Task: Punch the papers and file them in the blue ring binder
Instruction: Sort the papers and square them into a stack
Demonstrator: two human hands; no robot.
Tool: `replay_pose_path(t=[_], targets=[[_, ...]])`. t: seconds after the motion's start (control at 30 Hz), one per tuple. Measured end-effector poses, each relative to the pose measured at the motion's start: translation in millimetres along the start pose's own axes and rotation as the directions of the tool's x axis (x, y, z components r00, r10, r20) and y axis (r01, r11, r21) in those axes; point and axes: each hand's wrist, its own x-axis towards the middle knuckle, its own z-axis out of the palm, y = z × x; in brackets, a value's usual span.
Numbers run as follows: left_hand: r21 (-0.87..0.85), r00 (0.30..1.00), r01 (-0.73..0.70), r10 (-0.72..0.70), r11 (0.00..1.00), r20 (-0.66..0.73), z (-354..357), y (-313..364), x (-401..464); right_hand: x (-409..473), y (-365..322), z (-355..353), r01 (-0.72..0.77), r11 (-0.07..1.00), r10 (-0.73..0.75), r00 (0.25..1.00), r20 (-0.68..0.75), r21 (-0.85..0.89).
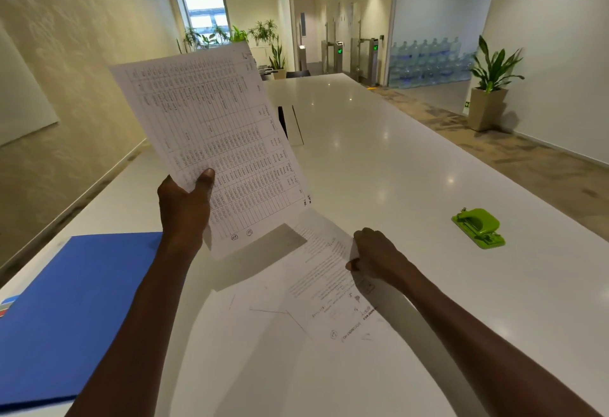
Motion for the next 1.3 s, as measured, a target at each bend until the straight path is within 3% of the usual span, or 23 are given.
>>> replay_pose_path(t=[0.33, 0.57, 0.77, 0.97, 1.3], targets=[[0.001, 1.0, 0.004, -0.005, 1.0, 0.007, -6.3, 8.8, -0.5, -1.9, -2.9, -18.4, -0.154, 0.971, 0.128, 0.981, 0.148, 0.185], [0.022, 1.0, 0.002, -0.002, 1.0, 0.005, -8.4, 10.2, -4.5, -7.2, 4.1, -18.1, -0.145, 0.973, 0.149, 0.989, -0.006, 0.181], [0.04, 1.0, -0.011, 0.01, 0.999, 0.026, -1.9, 10.8, -2.3, -10.7, 15.6, -21.4, -0.189, 0.968, 0.197, 0.979, -0.04, 0.163], [0.054, 0.999, -0.028, 0.026, 0.998, 0.024, 5.7, 8.9, 6.0, -11.7, 32.9, -39.1, -0.162, 0.955, 0.199, 0.971, -0.13, 0.249], [0.29, 0.989, -0.108, 0.132, 0.951, -0.065, 11.5, -7.3, 14.0, -31.0, 38.0, -103.8, -0.094, 0.911, 0.287, 0.844, -0.453, 0.402]])
